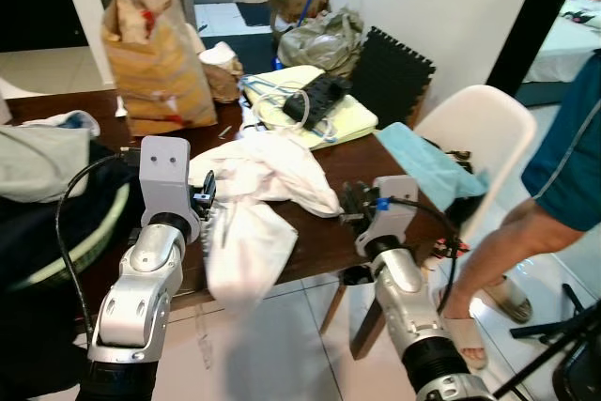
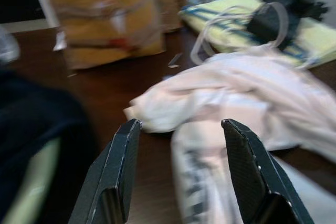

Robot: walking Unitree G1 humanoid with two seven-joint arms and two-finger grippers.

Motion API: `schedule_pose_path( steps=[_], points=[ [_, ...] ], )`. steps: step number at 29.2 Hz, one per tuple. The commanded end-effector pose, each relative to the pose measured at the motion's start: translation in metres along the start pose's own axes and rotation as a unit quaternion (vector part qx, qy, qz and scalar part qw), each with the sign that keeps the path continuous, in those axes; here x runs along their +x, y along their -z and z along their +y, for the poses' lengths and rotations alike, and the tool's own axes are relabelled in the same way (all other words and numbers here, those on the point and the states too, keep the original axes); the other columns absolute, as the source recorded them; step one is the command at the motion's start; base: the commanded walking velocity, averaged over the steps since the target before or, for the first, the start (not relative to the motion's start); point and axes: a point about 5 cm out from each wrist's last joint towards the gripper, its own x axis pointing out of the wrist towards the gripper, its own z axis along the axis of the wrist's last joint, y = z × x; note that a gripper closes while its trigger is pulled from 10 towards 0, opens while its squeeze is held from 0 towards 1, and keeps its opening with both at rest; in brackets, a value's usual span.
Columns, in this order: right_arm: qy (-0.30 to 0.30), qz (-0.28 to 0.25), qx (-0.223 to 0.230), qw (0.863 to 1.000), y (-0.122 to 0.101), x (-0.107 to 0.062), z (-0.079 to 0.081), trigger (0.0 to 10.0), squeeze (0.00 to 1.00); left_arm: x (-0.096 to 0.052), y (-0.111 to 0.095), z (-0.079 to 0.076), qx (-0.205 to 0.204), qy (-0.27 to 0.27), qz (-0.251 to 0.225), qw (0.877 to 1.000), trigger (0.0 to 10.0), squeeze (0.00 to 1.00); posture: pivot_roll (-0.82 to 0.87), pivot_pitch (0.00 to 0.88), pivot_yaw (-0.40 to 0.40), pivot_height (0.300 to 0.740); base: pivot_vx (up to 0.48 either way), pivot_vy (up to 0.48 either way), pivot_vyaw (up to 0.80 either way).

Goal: Hang hanger

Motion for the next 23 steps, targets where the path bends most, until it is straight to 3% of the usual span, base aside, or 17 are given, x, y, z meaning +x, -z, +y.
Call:
schedule_pose_path(
  steps=[1,20,23],
  points=[
    [0.007,0.011,0.004,1.0,0.0046,-0.0018,-0.0027,10.0,0.0,-0.0004,0.0,0.0022,0.008,0.0,0.002,1.0,10.0,0.0,0.07,0.019,-0.031,0.74,0.0,0.375,0.0],
    [0.011,0.012,0.008,1.0,0.0065,-0.0021,-0.0008,10.0,0.0,0.0021,-0.0023,0.0029,0.015,0.005,0.001,1.0,10.0,0.0,0.08,0.02,-0.022,0.74,0.0,0.335,0.0],
    [0.011,0.012,0.008,1.0,0.0065,-0.002,-0.0007,10.0,0.0,0.0023,-0.0025,0.003,0.016,0.005,0.001,1.0,10.0,0.0,0.08,0.02,-0.021,0.74,0.0,-0.48,0.0]
  ],
)
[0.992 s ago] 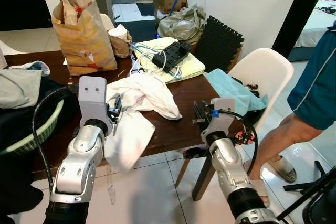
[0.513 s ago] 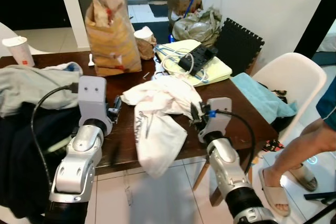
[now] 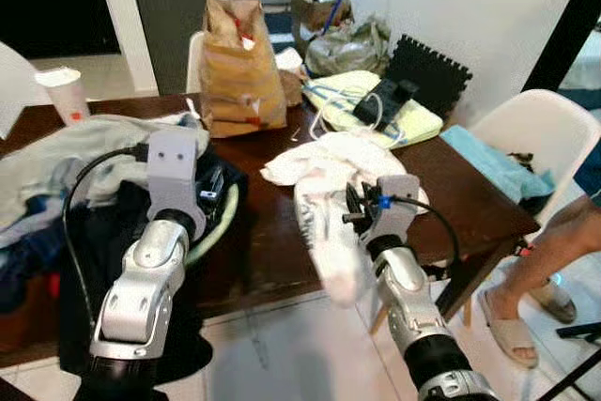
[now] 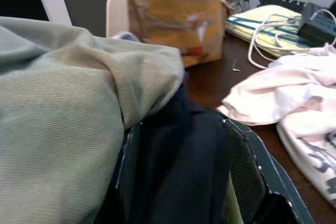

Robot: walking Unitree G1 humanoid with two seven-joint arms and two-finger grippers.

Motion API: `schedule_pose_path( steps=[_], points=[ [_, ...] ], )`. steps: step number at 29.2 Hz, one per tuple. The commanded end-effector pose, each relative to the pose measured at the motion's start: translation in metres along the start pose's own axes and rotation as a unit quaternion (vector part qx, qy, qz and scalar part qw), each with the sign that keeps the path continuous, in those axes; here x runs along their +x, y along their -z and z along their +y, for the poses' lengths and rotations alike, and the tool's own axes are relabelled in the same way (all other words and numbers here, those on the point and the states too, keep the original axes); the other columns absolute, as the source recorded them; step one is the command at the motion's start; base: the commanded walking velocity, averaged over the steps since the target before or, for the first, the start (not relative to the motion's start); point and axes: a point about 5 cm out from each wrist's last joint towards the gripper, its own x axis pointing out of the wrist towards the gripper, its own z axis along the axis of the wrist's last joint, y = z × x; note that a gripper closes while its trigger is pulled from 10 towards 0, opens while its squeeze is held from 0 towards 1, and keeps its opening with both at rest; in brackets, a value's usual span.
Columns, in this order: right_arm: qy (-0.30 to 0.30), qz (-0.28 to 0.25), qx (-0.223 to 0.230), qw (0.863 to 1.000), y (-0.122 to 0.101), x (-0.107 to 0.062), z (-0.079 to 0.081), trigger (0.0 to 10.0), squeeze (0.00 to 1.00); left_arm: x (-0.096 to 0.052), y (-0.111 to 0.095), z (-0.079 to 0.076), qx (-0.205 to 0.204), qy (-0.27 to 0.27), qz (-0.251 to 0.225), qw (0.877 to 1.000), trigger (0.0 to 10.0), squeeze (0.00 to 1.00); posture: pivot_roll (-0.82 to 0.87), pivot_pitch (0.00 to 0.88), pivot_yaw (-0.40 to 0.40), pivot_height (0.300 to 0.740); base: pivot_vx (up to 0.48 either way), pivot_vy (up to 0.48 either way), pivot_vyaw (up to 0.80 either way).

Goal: Hang hanger

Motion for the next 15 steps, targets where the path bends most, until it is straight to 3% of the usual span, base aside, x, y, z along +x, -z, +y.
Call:
schedule_pose_path(
  steps=[1,13,15],
  points=[
    [0.005,0.007,0.003,1.0,0.004,-0.002,-0.0019,10.0,0.0,0.0002,0.0027,0.0075,0.018,-0.018,0.01,1.0,10.0,0.0,0.08,0.021,-0.017,0.74,0.0,-0.48,0.0],
    [0.009,0.006,0.004,1.0,0.0033,-0.0013,-0.0033,10.0,0.0,0.0027,0.0022,0.0077,0.03,-0.018,0.01,0.999,10.0,0.0,0.08,0.012,-0.014,0.74,0.0,-0.48,0.0],
    [0.008,0.005,0.003,1.0,0.0032,-0.0009,-0.0033,10.0,0.0,0.0037,0.0025,0.0074,0.035,-0.018,0.011,0.999,10.0,0.0,0.08,0.01,-0.012,0.74,0.0,0.0,0.0]
  ],
)
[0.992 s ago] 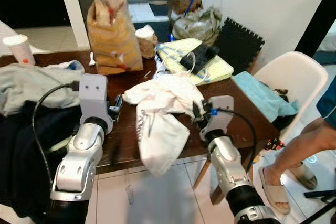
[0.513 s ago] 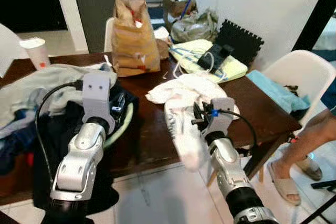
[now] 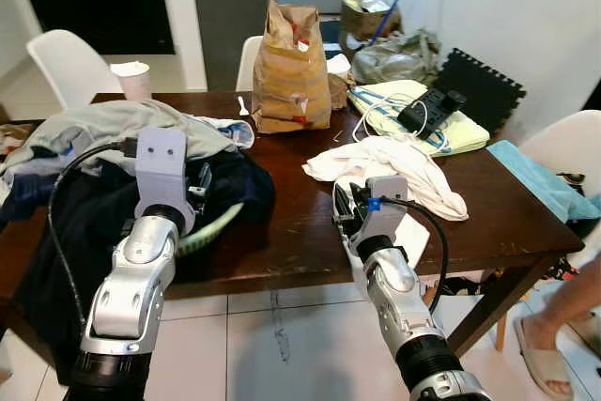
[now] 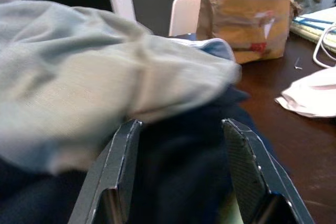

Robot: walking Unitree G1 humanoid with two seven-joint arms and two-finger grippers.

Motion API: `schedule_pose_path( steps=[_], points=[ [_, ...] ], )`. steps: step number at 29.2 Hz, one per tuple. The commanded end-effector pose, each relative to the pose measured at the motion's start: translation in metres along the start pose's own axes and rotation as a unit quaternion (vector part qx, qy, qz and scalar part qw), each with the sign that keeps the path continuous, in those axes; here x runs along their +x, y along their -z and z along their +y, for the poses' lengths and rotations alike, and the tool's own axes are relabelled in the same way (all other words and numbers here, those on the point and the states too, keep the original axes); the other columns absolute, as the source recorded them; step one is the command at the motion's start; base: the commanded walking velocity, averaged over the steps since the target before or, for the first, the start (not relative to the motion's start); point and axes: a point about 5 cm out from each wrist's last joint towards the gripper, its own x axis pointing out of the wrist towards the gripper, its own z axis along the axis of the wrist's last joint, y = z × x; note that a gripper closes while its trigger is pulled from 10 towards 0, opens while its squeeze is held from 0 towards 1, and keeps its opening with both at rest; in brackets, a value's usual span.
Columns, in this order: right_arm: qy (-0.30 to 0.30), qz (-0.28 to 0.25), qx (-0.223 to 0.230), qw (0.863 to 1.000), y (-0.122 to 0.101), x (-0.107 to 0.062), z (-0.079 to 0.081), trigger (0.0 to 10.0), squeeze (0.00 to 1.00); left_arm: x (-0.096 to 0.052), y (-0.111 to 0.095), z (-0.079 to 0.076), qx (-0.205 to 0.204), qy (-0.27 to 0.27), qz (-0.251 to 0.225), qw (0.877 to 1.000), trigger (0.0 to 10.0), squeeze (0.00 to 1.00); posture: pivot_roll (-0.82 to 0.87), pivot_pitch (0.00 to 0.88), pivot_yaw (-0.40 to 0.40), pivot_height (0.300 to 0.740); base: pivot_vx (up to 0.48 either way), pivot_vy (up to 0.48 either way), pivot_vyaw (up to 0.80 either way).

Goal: Hang hanger

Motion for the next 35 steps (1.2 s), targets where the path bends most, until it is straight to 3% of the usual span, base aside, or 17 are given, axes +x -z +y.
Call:
schedule_pose_path(
  steps=[1,7,12,13,14,16,17,18,19,20,21,22,28,31,34,35],
  points=[
    [0.012,0.0,0.001,1.0,0.001,-0.001,-0.006,10.0,0.0,0.002,0.003,-0.004,0.007,0.006,0.01,1.0,10.0,0.0,0.08,0.008,-0.013,0.74,0.0,0.0,0.0],
    [0.012,0.0,0.001,1.0,0.001,-0.002,-0.006,10.0,0.0,0.003,0.001,-0.004,0.006,0.004,0.005,1.0,10.0,0.0,0.08,0.004,-0.015,0.74,0.0,0.0,0.0],
    [0.01,0.0,0.002,1.0,0.002,-0.002,-0.005,10.0,0.0,0.008,-0.011,0.007,0.042,-0.042,-0.012,0.998,10.0,0.0,0.08,0.0,-0.021,0.74,0.0,0.0,0.0],
    [0.008,0.001,0.002,1.0,0.002,-0.001,-0.005,10.0,0.0,0.011,-0.015,0.016,0.068,-0.071,-0.012,0.995,10.0,0.0,0.08,0.0,-0.024,0.74,0.0,0.0,0.0],
    [0.008,0.001,0.002,1.0,0.002,-0.001,-0.005,10.0,0.0,0.011,-0.015,0.016,0.068,-0.071,-0.012,0.995,10.0,0.0,0.08,0.0,-0.024,0.74,0.0,0.0,0.0],
    [0.006,0.002,0.002,1.0,0.001,0.0,-0.004,10.0,0.0,0.016,-0.022,0.036,0.099,-0.121,-0.011,0.988,10.0,0.0,0.09,0.0,-0.027,0.74,0.0,0.0,0.0],
    [0.004,0.002,0.002,1.0,0.001,0.001,-0.003,10.0,0.0,0.018,-0.024,0.046,0.096,-0.145,-0.009,0.985,10.0,0.0,0.09,0.0,-0.029,0.74,0.0,0.0,0.0],
    [0.004,0.002,0.002,1.0,0.001,0.001,-0.003,10.0,0.0,0.018,-0.024,0.046,0.096,-0.145,-0.009,0.985,10.0,0.0,0.09,0.0,-0.029,0.74,0.0,0.0,0.0],
    [0.003,0.001,0.002,1.0,0.0,0.002,-0.003,10.0,0.0,0.02,-0.024,0.061,0.101,-0.18,-0.003,0.978,10.0,0.0,0.09,0.0,-0.033,0.74,0.0,0.0,0.0],
    [0.002,0.001,0.002,1.0,-0.001,0.003,-0.003,10.0,0.0,0.022,-0.025,0.077,0.101,-0.218,0.003,0.971,10.0,0.22,0.09,0.0,-0.035,0.74,0.0,0.0,0.0],
    [0.002,0.001,0.002,1.0,-0.001,0.003,-0.003,10.0,0.0,0.022,-0.025,0.077,0.101,-0.218,0.003,0.971,10.0,0.22,0.09,0.0,-0.035,0.74,0.0,0.0,0.0],
    [0.0,0.0,0.002,1.0,-0.001,0.004,-0.002,10.0,0.0,0.024,-0.029,0.1,0.099,-0.276,0.006,0.956,10.0,1.0,0.09,0.0,-0.038,0.74,0.0,0.0,0.0],
    [-0.004,0.001,0.002,1.0,-0.001,0.004,-0.001,10.0,0.0,0.022,-0.036,0.127,0.104,-0.335,0.005,0.936,10.0,1.0,0.09,0.0,-0.04,0.74,0.0,0.0,0.0],
    [-0.006,0.003,0.002,1.0,0.0,0.003,0.0,10.0,0.0,0.013,-0.037,0.161,0.124,-0.38,0.012,0.917,10.0,1.0,0.09,0.0,-0.048,0.74,0.0,0.0,0.0],
    [-0.01,0.005,0.001,1.0,0.001,0.003,0.0,10.0,0.0,0.012,-0.04,0.175,0.133,-0.382,0.014,0.914,10.0,1.0,0.09,0.0,-0.053,0.74,0.0,0.0,0.0],
    [-0.011,0.006,0.001,1.0,0.002,0.003,0.001,10.0,0.0,0.016,-0.036,0.175,0.128,-0.361,0.026,0.923,10.0,1.0,0.1,0.0,-0.056,0.74,0.0,0.0,0.0]
  ],
)
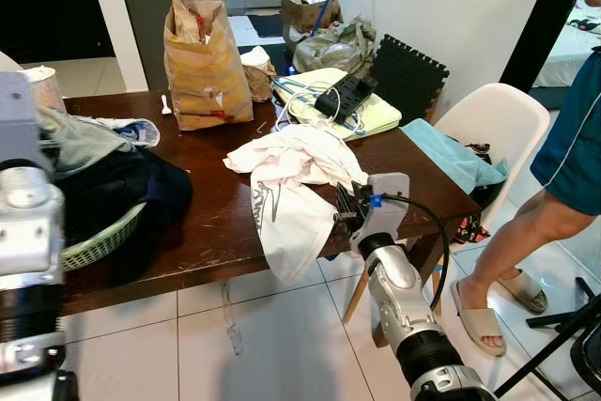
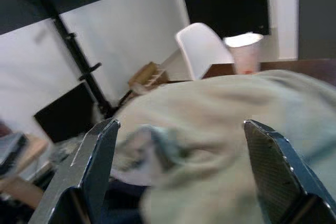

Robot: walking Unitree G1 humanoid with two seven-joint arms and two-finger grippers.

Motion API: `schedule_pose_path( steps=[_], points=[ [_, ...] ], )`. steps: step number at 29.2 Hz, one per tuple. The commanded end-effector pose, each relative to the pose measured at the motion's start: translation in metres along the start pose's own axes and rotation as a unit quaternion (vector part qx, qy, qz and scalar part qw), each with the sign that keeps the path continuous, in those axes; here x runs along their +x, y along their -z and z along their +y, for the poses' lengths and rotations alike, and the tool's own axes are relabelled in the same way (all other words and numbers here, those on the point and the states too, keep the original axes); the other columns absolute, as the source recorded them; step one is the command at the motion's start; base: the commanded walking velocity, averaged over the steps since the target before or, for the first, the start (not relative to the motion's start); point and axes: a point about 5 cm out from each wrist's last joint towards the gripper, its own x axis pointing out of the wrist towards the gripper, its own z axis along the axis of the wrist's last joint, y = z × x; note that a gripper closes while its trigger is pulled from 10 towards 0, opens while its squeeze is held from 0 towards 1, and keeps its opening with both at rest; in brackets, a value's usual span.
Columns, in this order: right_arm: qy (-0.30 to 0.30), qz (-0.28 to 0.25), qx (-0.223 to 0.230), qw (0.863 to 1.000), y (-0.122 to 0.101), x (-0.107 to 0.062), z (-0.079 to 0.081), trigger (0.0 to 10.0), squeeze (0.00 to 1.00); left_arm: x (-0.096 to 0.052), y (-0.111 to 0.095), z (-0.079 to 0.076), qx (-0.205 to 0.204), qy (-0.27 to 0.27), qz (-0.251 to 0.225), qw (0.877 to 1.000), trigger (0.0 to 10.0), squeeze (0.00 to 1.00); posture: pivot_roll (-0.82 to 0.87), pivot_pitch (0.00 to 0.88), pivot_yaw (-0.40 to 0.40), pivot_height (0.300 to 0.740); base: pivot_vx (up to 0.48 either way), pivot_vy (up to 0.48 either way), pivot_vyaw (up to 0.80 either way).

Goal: Hang hanger

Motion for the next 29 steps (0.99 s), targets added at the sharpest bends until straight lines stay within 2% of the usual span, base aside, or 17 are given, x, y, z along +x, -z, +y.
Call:
schedule_pose_path(
  steps=[1,2,4,5,6,7,12,14,17,21,23,26,27,29],
  points=[
    [-0.006,0.007,0.0,1.0,0.004,-0.001,0.002,10.0,0.0,0.004,0.003,-0.003,0.007,0.022,0.008,1.0,10.0,1.0,0.1,0.0,-0.056,0.74,0.0,0.0,0.0],
    [-0.007,0.008,0.0,1.0,0.004,-0.001,0.003,10.0,0.0,0.005,0.008,-0.008,-0.003,0.051,0.025,0.998,10.0,1.0,0.1,0.0,-0.057,0.74,0.0,0.0,0.0],
    [-0.007,0.008,0.0,1.0,0.004,-0.001,0.003,10.0,0.0,0.005,0.008,-0.008,-0.003,0.051,0.025,0.998,10.0,1.0,0.1,0.0,-0.057,0.74,0.0,0.0,0.0],
    [-0.008,0.008,0.0,1.0,0.004,-0.001,0.003,10.0,0.0,0.003,0.013,-0.019,-0.014,0.089,0.042,0.995,10.0,0.0,0.1,0.0,-0.056,0.74,0.0,0.0,0.0],
    [-0.008,0.008,0.0,1.0,0.004,-0.001,0.003,10.0,0.0,0.003,0.013,-0.019,-0.014,0.089,0.042,0.995,10.0,0.0,0.1,0.0,-0.056,0.74,0.0,0.0,0.0],
    [-0.008,0.007,0.0,1.0,0.004,-0.001,0.003,10.0,0.0,0.0,0.015,-0.028,-0.03,0.121,0.054,0.991,10.0,0.0,0.1,0.001,-0.054,0.74,0.0,0.0,0.0],
    [-0.008,0.007,0.0,1.0,0.004,-0.002,0.003,10.0,0.0,-0.002,0.014,-0.035,-0.038,0.143,0.053,0.988,10.0,0.0,0.1,0.001,-0.053,0.74,0.0,0.0,0.0],
    [-0.006,0.006,0.001,1.0,0.004,-0.002,0.003,10.0,0.0,-0.005,0.005,-0.044,-0.046,0.173,0.029,0.983,10.0,0.0,0.1,0.005,-0.054,0.74,0.0,0.0,0.0],
    [-0.006,0.007,0.001,1.0,0.004,-0.002,0.002,10.0,0.0,-0.005,0.004,-0.045,-0.049,0.173,0.028,0.983,10.0,0.0,0.1,0.006,-0.054,0.74,0.0,0.0,0.0],
    [-0.007,0.007,0.002,1.0,0.005,-0.002,0.002,10.0,0.0,0.001,0.008,-0.039,-0.052,0.139,0.04,0.988,10.0,0.0,0.09,0.01,-0.061,0.74,0.0,0.0,0.0],
    [-0.008,0.007,0.002,1.0,0.004,-0.002,0.002,10.0,0.0,0.007,0.003,-0.037,-0.057,0.13,0.03,0.989,10.0,0.0,0.1,0.011,-0.073,0.74,0.0,0.0,0.0],
    [-0.016,0.01,-0.002,1.0,0.004,-0.001,0.002,10.0,0.0,0.019,-0.017,-0.042,-0.071,0.135,-0.003,0.988,10.0,0.0,0.09,0.013,-0.09,0.74,0.0,0.0,0.0],
    [-0.016,0.01,-0.002,1.0,0.004,-0.001,0.002,10.0,0.0,0.019,-0.017,-0.042,-0.071,0.135,-0.003,0.988,10.0,0.0,0.09,0.013,-0.09,0.74,0.0,0.0,0.0],
    [-0.02,0.011,-0.004,1.0,0.003,0.0,0.002,10.0,0.0,0.023,-0.03,-0.052,-0.085,0.151,-0.016,0.985,10.0,0.0,0.09,0.018,-0.099,0.74,0.0,0.0,0.0]
  ],
)
